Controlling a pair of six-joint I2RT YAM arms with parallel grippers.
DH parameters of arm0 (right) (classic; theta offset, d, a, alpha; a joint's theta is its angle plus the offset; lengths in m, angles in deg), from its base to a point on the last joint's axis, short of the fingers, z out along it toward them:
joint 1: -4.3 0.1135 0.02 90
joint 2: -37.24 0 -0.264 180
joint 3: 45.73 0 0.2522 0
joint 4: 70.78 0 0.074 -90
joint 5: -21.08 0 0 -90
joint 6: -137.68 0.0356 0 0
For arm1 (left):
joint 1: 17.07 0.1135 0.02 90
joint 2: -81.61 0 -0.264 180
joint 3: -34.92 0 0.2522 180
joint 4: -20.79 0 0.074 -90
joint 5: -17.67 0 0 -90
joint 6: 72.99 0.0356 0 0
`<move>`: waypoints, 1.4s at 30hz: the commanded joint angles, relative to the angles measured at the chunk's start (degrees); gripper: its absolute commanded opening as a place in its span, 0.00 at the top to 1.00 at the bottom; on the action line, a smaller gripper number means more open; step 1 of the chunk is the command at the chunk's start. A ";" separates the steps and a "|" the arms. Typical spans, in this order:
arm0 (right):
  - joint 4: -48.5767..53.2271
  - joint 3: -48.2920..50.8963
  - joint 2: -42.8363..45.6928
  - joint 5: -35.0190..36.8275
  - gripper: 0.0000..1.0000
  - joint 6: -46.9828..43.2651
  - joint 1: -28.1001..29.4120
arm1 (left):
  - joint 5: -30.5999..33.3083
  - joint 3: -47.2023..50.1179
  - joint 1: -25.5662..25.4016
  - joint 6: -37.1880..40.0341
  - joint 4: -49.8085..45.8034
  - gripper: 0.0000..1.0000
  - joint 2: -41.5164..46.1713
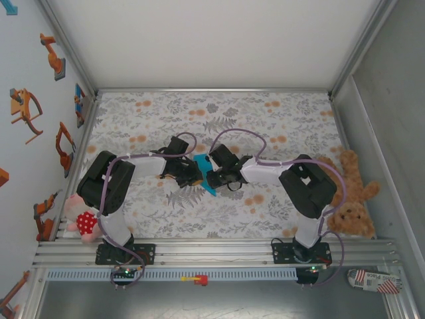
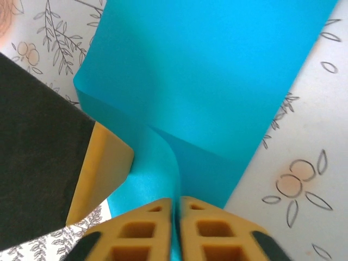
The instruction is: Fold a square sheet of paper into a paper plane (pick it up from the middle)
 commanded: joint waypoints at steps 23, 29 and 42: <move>-9.70 6.25 5.64 -12.58 0.98 8.93 -0.87 | 3.70 1.47 -0.13 1.22 -3.64 0.92 -1.30; -8.25 4.65 2.33 -12.79 1.00 8.38 -0.86 | 3.68 1.43 -0.12 1.13 -3.57 0.92 -0.86; -6.92 3.55 -0.63 -13.99 1.00 7.85 -0.86 | 2.79 0.59 -0.15 1.04 -3.53 0.91 -0.05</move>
